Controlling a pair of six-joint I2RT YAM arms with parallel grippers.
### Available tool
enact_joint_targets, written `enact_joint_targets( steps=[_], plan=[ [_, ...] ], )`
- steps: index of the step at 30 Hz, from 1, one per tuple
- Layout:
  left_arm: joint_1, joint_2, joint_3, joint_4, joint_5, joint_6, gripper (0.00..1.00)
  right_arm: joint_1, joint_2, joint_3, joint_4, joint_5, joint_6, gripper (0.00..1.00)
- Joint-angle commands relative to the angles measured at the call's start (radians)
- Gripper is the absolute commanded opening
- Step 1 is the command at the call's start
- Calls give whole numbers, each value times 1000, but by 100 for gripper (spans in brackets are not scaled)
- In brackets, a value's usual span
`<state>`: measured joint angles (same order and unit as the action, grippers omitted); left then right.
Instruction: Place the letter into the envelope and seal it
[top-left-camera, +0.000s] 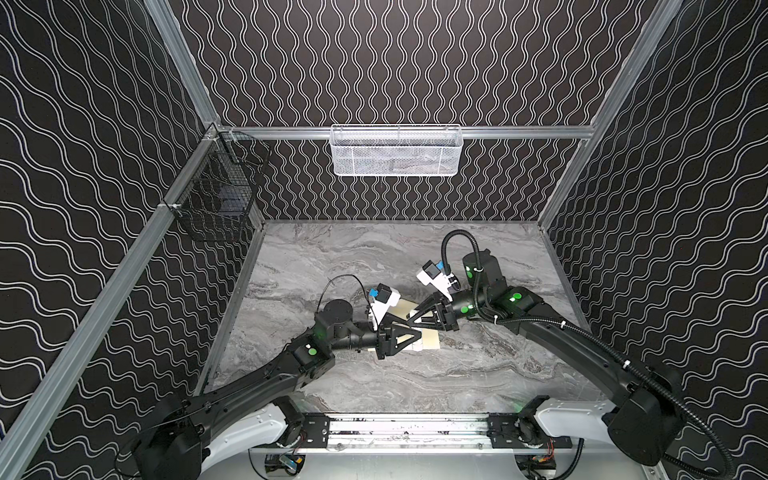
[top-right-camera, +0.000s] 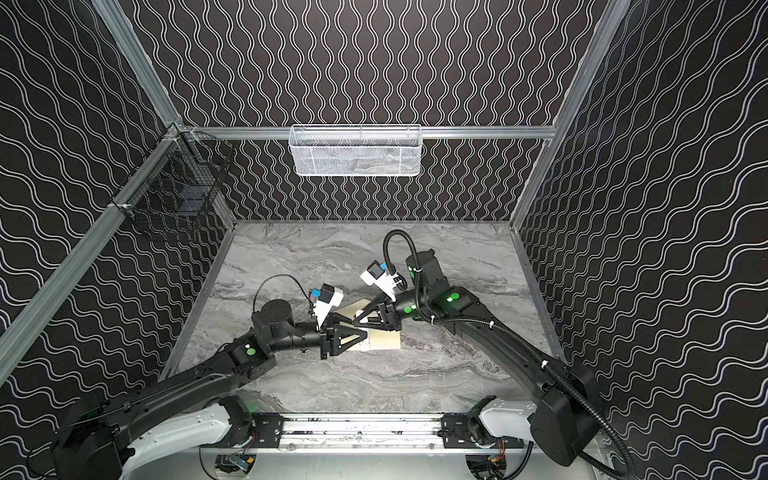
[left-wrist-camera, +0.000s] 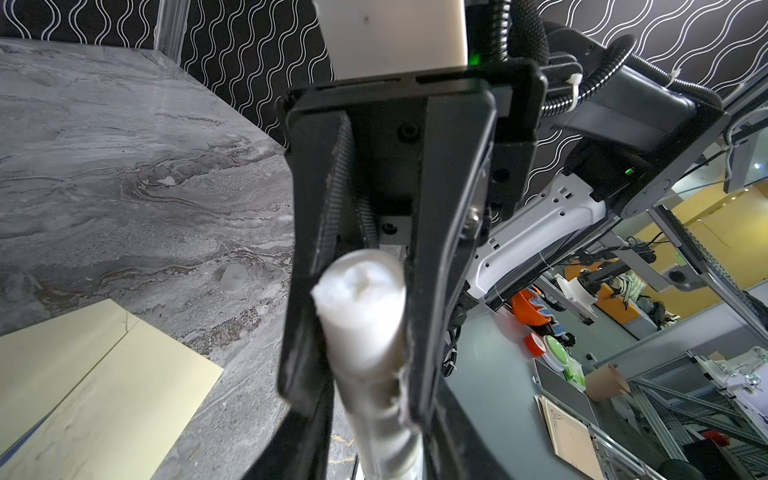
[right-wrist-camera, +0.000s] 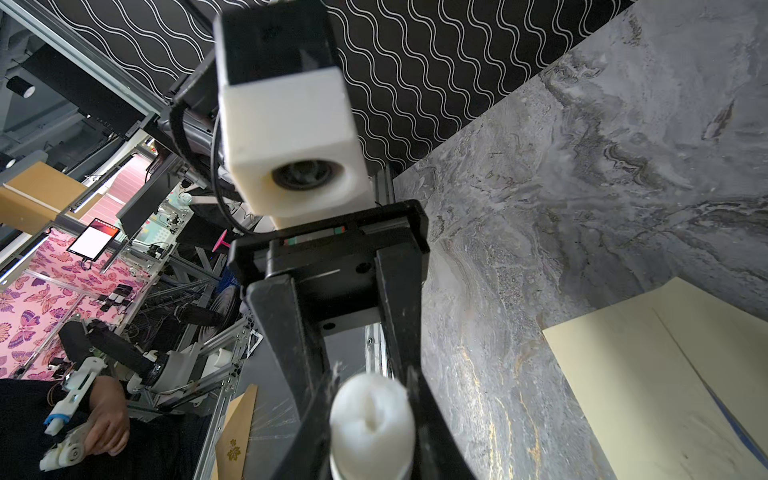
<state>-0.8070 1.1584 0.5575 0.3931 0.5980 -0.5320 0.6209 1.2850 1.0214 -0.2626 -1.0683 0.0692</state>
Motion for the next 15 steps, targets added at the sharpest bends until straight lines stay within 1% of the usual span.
enact_joint_targets(
  steps=[1,7,9,11,15],
  plan=[
    [0,9,9,44,-14,-11,35,6,6,12,7,-43,-8,3],
    [0,25,21,40,-4,-13,35,15,11,0,44,-34,26,3],
    [0,26,19,41,-7,-14,32,17,11,-4,47,-33,27,3],
    [0,23,20,37,-9,-14,27,19,16,-5,47,-32,29,3],
    [0,16,28,-7,-34,-13,24,18,22,0,33,-28,15,4]
  ],
)
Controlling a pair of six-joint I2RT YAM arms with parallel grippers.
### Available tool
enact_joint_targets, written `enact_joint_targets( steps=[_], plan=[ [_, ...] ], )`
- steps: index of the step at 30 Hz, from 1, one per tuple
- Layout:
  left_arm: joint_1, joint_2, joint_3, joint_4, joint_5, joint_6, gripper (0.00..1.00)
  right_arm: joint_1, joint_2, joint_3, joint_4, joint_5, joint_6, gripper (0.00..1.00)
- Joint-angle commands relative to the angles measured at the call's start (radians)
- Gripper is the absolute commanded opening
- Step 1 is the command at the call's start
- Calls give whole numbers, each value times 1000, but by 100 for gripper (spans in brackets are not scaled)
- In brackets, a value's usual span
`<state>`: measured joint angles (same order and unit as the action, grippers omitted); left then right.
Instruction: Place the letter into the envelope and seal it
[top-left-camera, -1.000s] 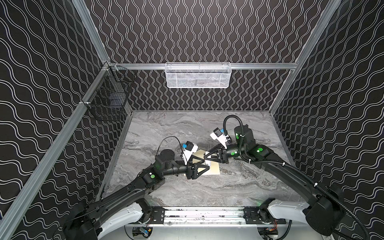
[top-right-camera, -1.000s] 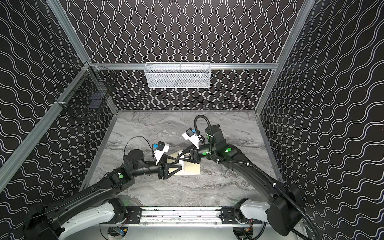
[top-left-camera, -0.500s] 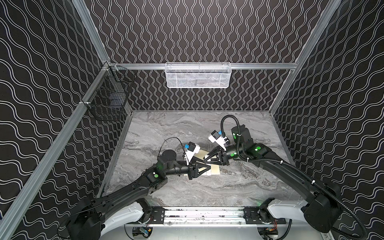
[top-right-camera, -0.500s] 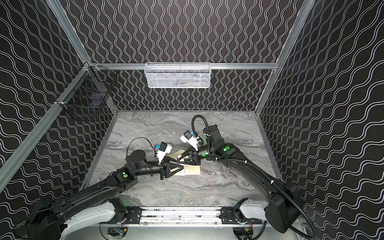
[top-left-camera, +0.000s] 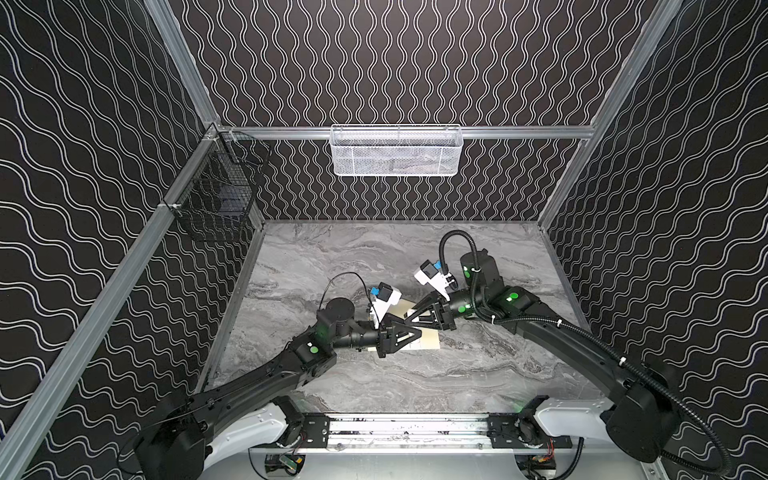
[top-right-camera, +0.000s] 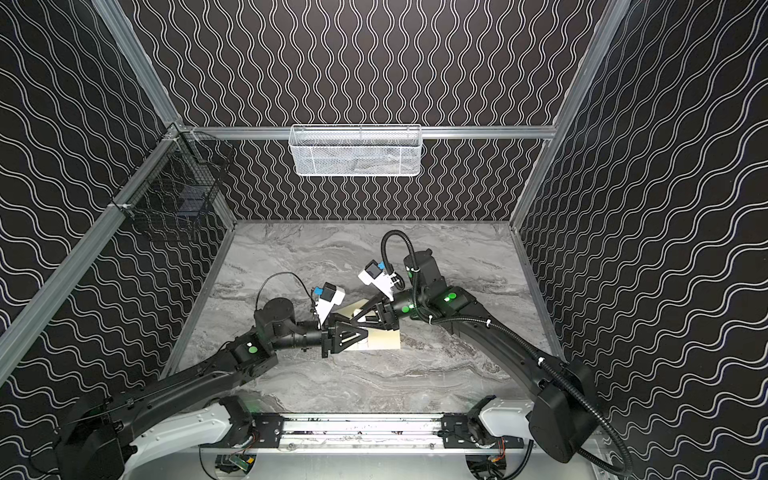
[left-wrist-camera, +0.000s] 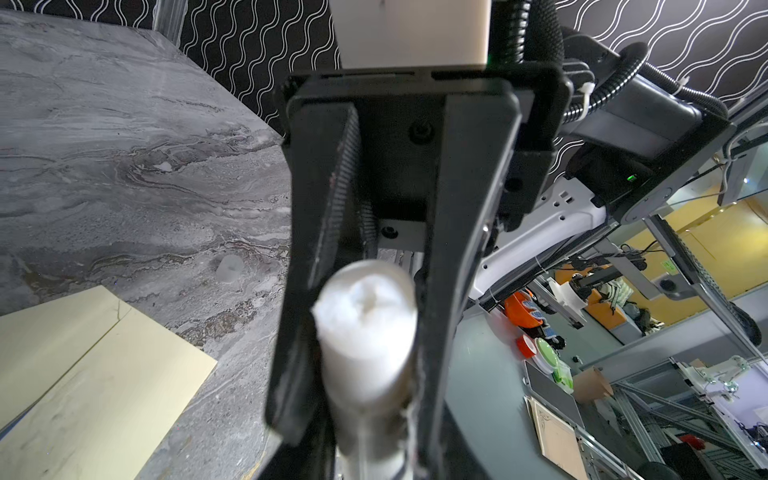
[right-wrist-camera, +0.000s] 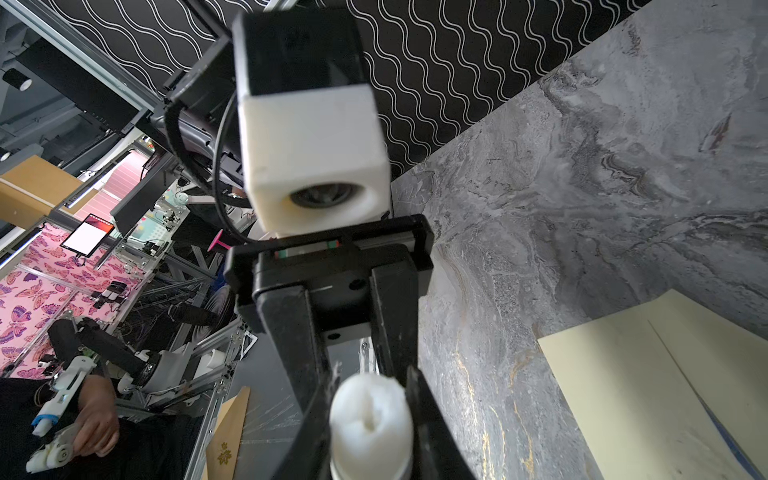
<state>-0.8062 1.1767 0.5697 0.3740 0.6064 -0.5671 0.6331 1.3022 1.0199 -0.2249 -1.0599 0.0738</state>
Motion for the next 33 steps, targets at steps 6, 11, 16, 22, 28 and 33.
enact_joint_targets(
  steps=[6,11,16,22,28,33],
  plan=[
    [-1,-8,12,6,-80,-6,16,6,14,32,-49,-18,-20,26],
    [1,-30,-1,-19,-197,-89,12,2,-79,8,-55,236,-31,67],
    [2,-33,-12,46,-275,-157,8,-2,-245,-114,112,450,-105,75],
    [5,33,39,121,-318,-247,2,5,-461,-378,492,540,-304,70],
    [24,99,81,152,-338,-277,0,30,-544,-513,657,669,-443,66],
    [68,165,77,330,-274,-383,0,81,-594,-631,803,775,-506,67]
  ],
)
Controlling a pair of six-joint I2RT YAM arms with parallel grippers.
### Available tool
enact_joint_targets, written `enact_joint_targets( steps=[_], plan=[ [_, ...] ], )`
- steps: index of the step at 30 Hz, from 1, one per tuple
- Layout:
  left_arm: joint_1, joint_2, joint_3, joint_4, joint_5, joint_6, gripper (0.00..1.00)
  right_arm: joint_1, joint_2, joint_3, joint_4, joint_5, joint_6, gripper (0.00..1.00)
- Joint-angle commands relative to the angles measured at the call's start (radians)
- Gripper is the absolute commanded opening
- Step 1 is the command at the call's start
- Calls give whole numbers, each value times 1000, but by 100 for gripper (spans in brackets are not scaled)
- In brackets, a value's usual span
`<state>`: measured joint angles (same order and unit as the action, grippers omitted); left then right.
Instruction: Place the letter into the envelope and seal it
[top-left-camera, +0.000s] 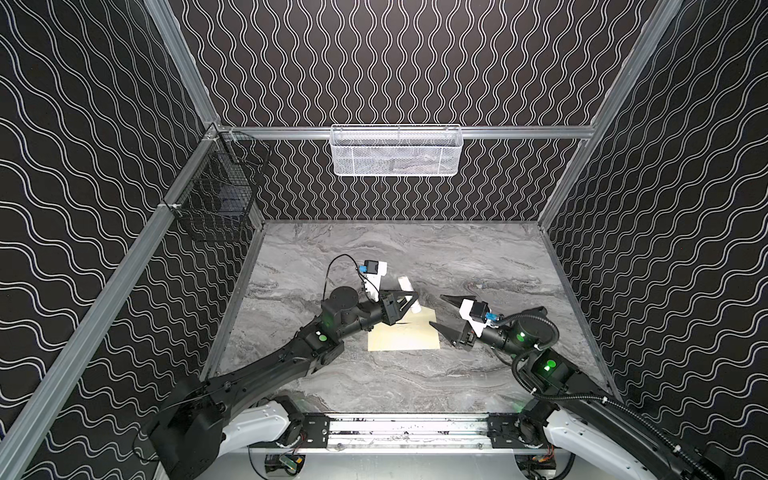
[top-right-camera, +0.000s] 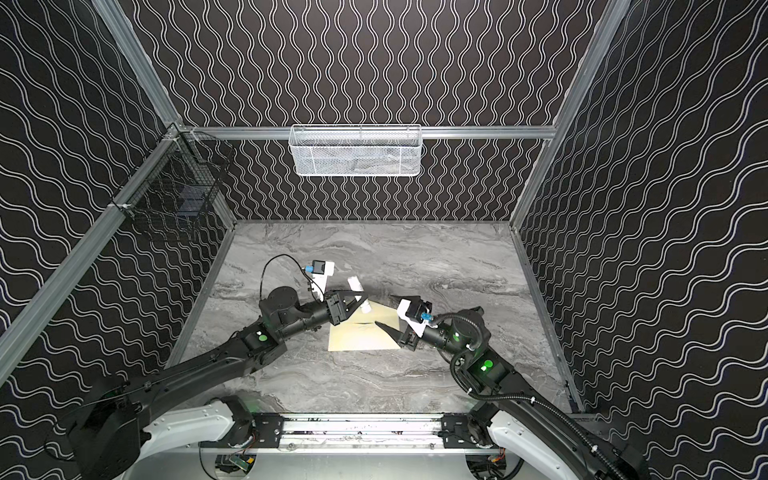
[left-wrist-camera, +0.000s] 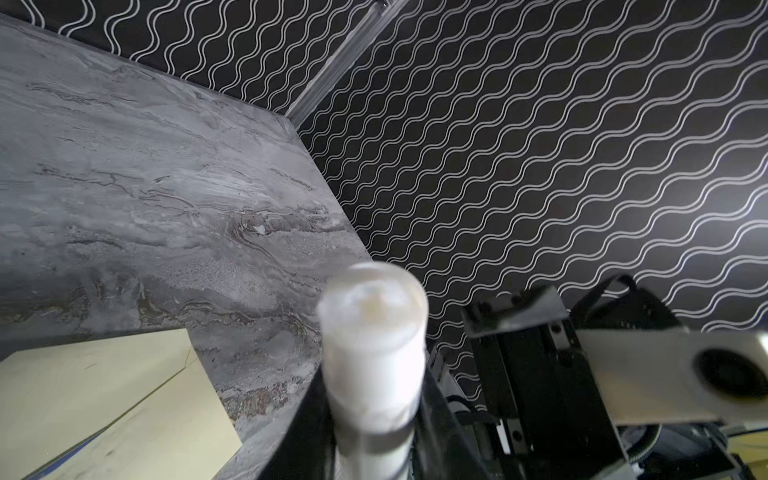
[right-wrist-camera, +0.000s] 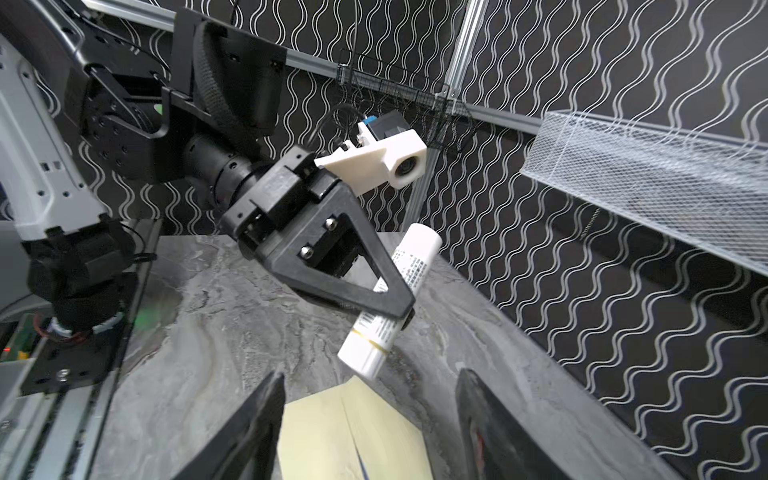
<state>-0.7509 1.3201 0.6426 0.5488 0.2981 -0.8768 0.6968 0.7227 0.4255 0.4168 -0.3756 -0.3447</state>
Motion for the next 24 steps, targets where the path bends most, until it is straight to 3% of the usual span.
enact_joint_targets(
  steps=[1,8,13,24],
  plan=[
    [16,34,-6,214,39,-94,0,30,-21,-59,191,112,-110,67],
    [43,75,-44,391,23,-235,0,181,22,-217,496,292,-312,67],
    [46,29,-28,309,-57,-291,0,210,99,-269,735,391,-346,66],
    [40,34,-31,301,-67,-359,0,209,399,-178,988,317,-289,59]
  ],
)
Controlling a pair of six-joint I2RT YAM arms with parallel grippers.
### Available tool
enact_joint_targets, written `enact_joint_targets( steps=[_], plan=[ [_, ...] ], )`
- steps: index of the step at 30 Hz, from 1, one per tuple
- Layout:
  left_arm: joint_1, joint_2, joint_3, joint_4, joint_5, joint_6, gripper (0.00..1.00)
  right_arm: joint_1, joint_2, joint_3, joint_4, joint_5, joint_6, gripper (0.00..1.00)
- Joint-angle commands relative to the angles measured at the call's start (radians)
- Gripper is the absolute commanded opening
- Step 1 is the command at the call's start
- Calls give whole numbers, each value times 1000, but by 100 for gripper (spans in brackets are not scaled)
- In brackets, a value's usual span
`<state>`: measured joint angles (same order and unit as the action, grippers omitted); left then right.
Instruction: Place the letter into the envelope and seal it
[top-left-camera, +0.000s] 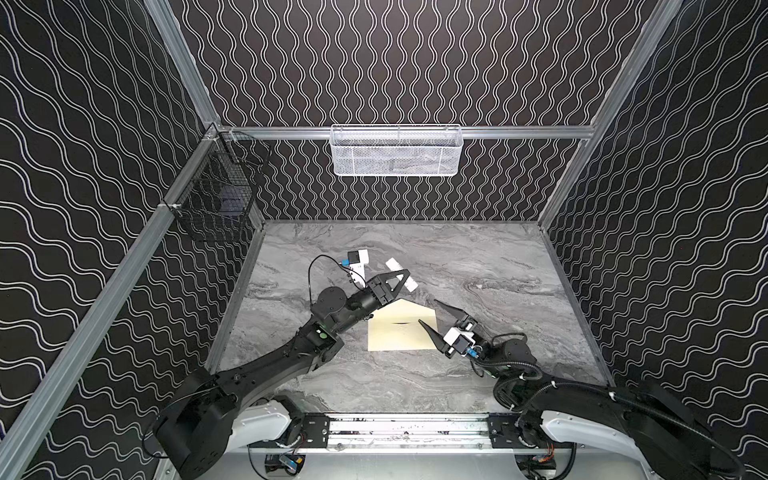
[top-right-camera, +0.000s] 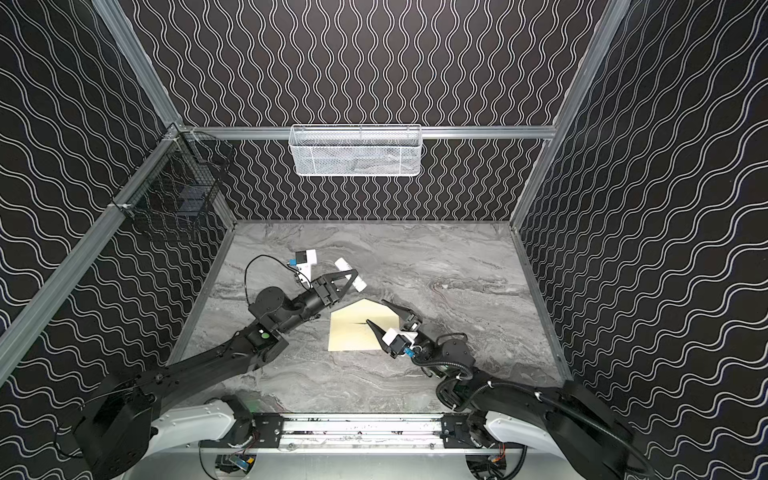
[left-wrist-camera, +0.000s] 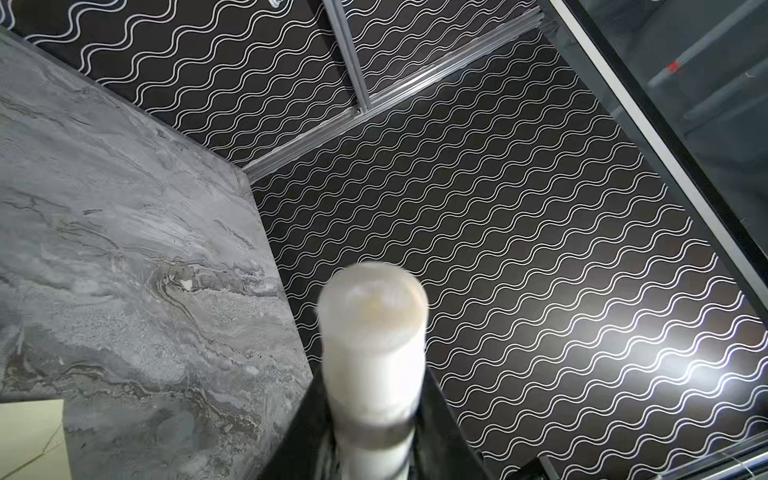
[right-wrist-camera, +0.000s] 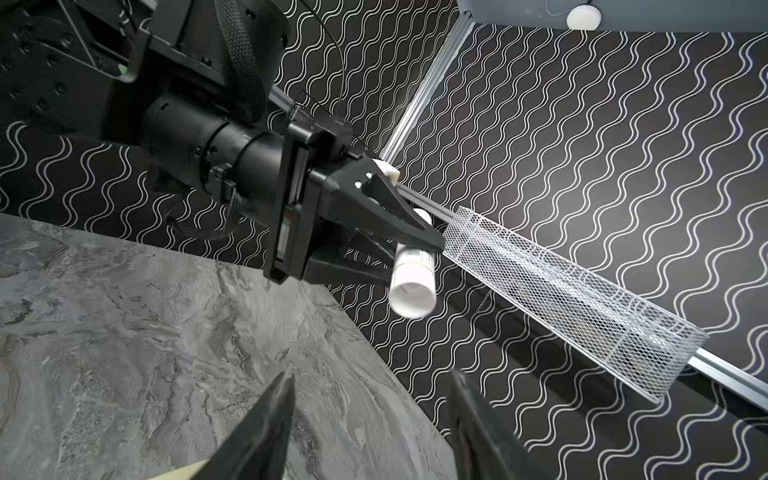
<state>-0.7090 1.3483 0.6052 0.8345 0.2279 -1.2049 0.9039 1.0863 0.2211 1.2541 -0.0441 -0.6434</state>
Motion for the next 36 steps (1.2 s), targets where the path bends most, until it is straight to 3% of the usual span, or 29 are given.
enact_joint_targets(
  steps=[1,9,25,33,36],
  plan=[
    [-3,4,4,10,-1,-37,0,1,50,35,148,-11,13,59],
    [-6,14,-17,54,-9,-56,0,-8,152,78,225,31,8,63],
    [-10,7,1,21,2,-41,0,-33,261,152,226,29,40,45],
    [-17,-3,2,5,-3,-25,0,-42,278,159,232,28,79,30],
    [-16,-7,-12,17,-6,-24,0,-43,293,161,237,27,88,29]
  ],
)
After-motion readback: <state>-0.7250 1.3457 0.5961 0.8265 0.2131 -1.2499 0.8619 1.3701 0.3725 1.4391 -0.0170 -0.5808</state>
